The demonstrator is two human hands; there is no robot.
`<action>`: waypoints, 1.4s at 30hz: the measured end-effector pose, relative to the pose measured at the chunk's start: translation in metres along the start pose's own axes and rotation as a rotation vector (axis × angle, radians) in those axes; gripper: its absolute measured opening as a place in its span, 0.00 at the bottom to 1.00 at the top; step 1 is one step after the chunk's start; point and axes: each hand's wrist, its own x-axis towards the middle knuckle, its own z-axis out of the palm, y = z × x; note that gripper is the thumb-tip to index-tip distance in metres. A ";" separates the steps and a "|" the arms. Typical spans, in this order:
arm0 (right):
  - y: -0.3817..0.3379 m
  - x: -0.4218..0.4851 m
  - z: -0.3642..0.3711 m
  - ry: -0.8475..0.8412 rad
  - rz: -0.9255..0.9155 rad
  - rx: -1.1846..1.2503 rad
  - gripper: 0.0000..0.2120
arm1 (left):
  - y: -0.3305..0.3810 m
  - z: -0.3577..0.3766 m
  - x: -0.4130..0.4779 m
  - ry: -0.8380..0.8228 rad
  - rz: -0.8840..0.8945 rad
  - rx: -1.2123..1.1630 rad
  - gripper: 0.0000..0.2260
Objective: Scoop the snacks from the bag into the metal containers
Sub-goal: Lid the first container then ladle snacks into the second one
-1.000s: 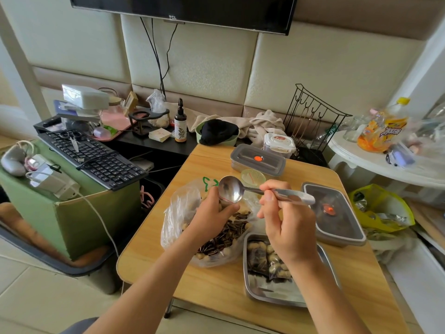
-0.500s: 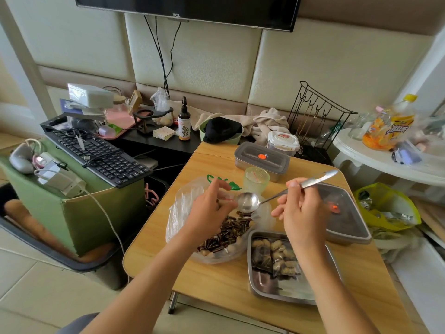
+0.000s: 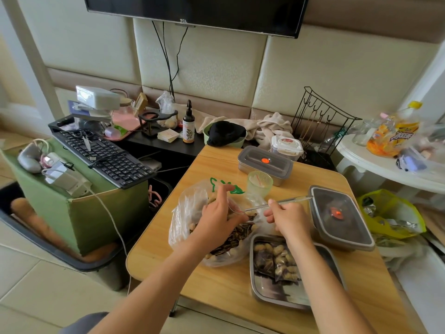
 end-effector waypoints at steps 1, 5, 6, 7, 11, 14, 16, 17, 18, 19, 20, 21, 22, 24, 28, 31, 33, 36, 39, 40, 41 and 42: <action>-0.001 0.003 0.002 -0.018 0.013 0.006 0.19 | 0.000 0.001 0.000 0.000 0.003 -0.010 0.30; -0.003 0.011 0.006 -0.058 0.019 -0.034 0.20 | 0.002 0.003 0.000 -0.016 0.008 -0.056 0.30; -0.004 0.011 0.006 -0.060 -0.007 -0.055 0.20 | 0.003 0.002 0.000 -0.021 -0.002 -0.064 0.30; -0.007 0.010 0.007 -0.061 -0.052 -0.070 0.20 | 0.003 0.002 0.001 -0.026 -0.013 -0.069 0.30; -0.027 -0.002 0.008 -0.231 -0.297 -0.079 0.17 | 0.002 0.003 0.006 -0.041 -0.026 -0.046 0.34; -0.035 -0.007 0.011 -0.385 -0.315 -0.039 0.13 | 0.002 0.005 0.006 -0.046 -0.021 -0.022 0.35; -0.032 -0.005 0.014 -0.348 -0.346 -0.063 0.10 | 0.002 0.005 0.007 -0.057 -0.026 -0.012 0.36; -0.030 -0.003 0.014 -0.311 -0.369 -0.081 0.08 | 0.002 0.006 0.007 -0.062 -0.024 -0.016 0.37; -0.029 -0.002 0.014 -0.277 -0.389 -0.095 0.06 | 0.003 0.005 0.006 -0.067 -0.023 -0.024 0.38; -0.028 0.000 0.013 -0.255 -0.407 -0.100 0.05 | 0.003 0.004 0.006 -0.071 -0.028 -0.040 0.37; -0.028 0.001 0.013 -0.243 -0.430 -0.102 0.06 | 0.005 0.002 0.005 -0.079 -0.039 -0.061 0.36; -0.027 0.002 0.013 -0.237 -0.455 -0.100 0.07 | 0.006 -0.001 0.006 -0.088 -0.060 -0.089 0.35; -0.027 0.003 0.013 -0.232 -0.481 -0.100 0.08 | 0.009 -0.004 0.006 -0.097 -0.090 -0.121 0.32; -0.026 0.003 0.013 -0.215 -0.542 -0.106 0.08 | 0.013 -0.010 0.006 -0.099 -0.156 -0.164 0.28; -0.028 -0.005 0.009 -0.236 -0.617 0.018 0.06 | 0.014 -0.014 0.008 -0.005 -0.248 -0.177 0.24; -0.028 -0.010 0.002 -0.315 -0.659 0.047 0.06 | 0.012 -0.015 0.010 0.044 -0.281 -0.190 0.21; -0.024 -0.011 -0.001 -0.359 -0.660 0.015 0.05 | 0.014 -0.017 0.010 0.053 -0.281 -0.198 0.21; -0.019 -0.008 -0.003 -0.401 -0.616 0.023 0.02 | 0.015 -0.020 0.009 0.027 -0.267 -0.190 0.22; -0.018 -0.008 -0.005 -0.396 -0.597 0.073 0.02 | 0.016 -0.022 0.006 -0.021 -0.274 -0.232 0.21; -0.018 -0.008 -0.005 -0.387 -0.600 0.084 0.02 | 0.017 -0.023 0.006 -0.043 -0.283 -0.271 0.20; -0.018 -0.007 -0.006 -0.378 -0.601 0.091 0.03 | 0.018 -0.025 0.006 -0.064 -0.295 -0.313 0.19; -0.018 -0.006 -0.007 -0.371 -0.595 0.096 0.03 | 0.019 -0.026 0.005 -0.078 -0.309 -0.351 0.18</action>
